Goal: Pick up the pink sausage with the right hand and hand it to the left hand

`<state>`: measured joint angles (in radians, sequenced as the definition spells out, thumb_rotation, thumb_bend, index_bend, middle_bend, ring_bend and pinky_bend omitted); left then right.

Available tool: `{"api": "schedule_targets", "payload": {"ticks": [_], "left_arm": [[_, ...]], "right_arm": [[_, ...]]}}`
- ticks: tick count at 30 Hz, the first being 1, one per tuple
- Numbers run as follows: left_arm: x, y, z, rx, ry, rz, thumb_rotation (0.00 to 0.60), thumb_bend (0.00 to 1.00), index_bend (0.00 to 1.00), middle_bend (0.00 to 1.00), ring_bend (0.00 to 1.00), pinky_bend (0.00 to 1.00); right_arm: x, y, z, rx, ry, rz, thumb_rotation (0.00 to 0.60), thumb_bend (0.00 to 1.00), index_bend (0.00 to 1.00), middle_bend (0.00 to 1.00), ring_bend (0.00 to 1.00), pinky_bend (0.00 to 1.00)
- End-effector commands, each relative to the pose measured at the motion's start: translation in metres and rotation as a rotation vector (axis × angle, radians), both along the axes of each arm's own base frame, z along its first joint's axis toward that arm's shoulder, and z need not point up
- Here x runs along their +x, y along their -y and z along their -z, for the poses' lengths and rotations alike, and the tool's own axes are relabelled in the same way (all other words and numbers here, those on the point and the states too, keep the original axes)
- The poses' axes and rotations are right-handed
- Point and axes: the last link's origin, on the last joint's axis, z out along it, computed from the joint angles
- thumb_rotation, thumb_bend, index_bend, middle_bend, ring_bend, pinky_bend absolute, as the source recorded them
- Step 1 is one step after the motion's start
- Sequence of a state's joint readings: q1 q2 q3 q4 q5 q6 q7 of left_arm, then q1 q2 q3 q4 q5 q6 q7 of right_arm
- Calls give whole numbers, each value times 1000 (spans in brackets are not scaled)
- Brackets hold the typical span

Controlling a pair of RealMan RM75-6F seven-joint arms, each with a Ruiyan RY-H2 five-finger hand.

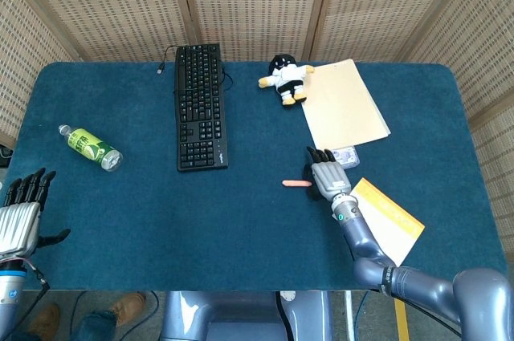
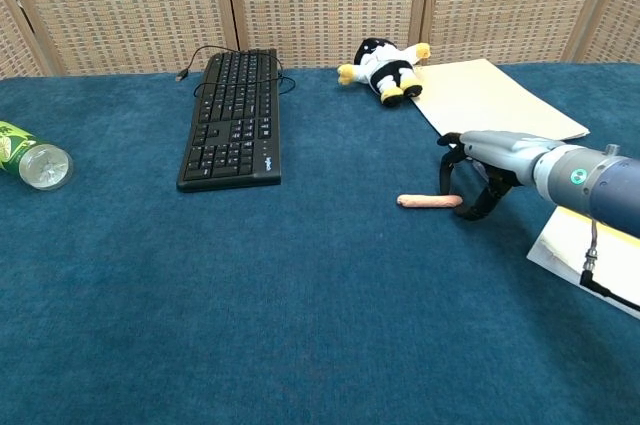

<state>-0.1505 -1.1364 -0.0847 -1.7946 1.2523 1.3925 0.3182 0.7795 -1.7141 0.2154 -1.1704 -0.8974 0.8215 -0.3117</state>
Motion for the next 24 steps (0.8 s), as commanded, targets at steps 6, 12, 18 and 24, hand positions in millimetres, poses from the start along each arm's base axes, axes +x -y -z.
{"api": "schedule_targets", "payload": {"ticks": [6,12,18,24], "left_arm": [[0,-1,1,-2,-4,-2,600,0,0,0,0,0],[-1,-1,2,-2,-6,-4,600,0,0,0,0,0],[-2,-1,1,-2,-5,-9,600,0,0,0,0,0],[-3,-2,2,-3,-7,-13,600,0,0,0,0,0]], "right_arm": [[2,1,2,4,34,9,600,495,488,0,0,0],[2,2,5,9,37,17,600,497,488,0,0,0],[3,4,5,9,59,31,600,508,532,0,0,0],[6,5,4,4,103,50,600,514,578,0,0,0]]}}
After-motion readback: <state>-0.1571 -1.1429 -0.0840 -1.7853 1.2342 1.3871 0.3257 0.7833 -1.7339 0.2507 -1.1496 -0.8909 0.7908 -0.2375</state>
